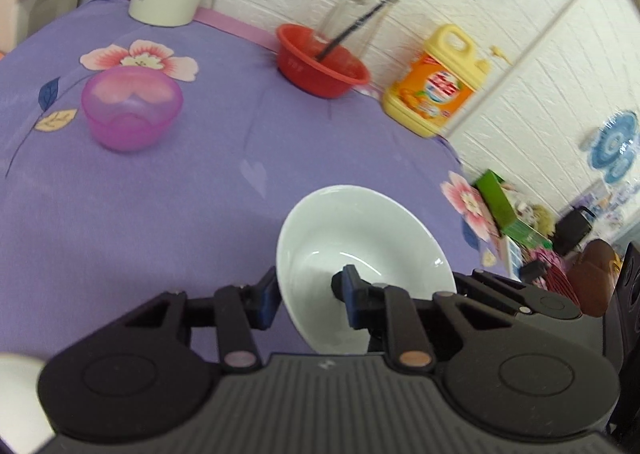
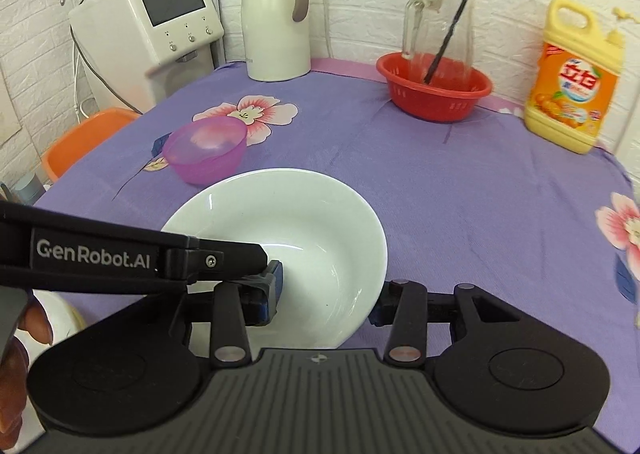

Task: Organize plates and bowls
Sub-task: 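Carry the white bowl with both grippers and lower it into the steel bowl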

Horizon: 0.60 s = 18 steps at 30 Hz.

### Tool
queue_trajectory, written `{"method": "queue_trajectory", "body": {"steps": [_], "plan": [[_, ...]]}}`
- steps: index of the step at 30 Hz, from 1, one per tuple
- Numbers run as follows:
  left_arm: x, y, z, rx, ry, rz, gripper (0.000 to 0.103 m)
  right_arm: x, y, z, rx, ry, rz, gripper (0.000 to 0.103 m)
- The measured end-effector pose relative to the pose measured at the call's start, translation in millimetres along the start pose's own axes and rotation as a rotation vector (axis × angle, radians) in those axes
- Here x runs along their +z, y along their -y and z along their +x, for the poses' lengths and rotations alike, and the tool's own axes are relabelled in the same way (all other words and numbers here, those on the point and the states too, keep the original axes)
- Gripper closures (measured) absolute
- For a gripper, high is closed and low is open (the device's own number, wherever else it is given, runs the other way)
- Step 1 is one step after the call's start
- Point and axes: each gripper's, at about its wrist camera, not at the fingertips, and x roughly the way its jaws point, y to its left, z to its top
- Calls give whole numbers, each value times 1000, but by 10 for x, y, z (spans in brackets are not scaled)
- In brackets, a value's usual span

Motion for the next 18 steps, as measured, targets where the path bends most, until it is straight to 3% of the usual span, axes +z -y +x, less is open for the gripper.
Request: {"method": "queue_trajectory", "body": {"steps": [8,18], "plan": [[-726,307,-343,-65,-44,59,85,-618,-139,-646,-89,13,20,29],[-1257,308,-371,-56,-98,92,85,-1196,-231,-805,-105,-9,71,29]]}}
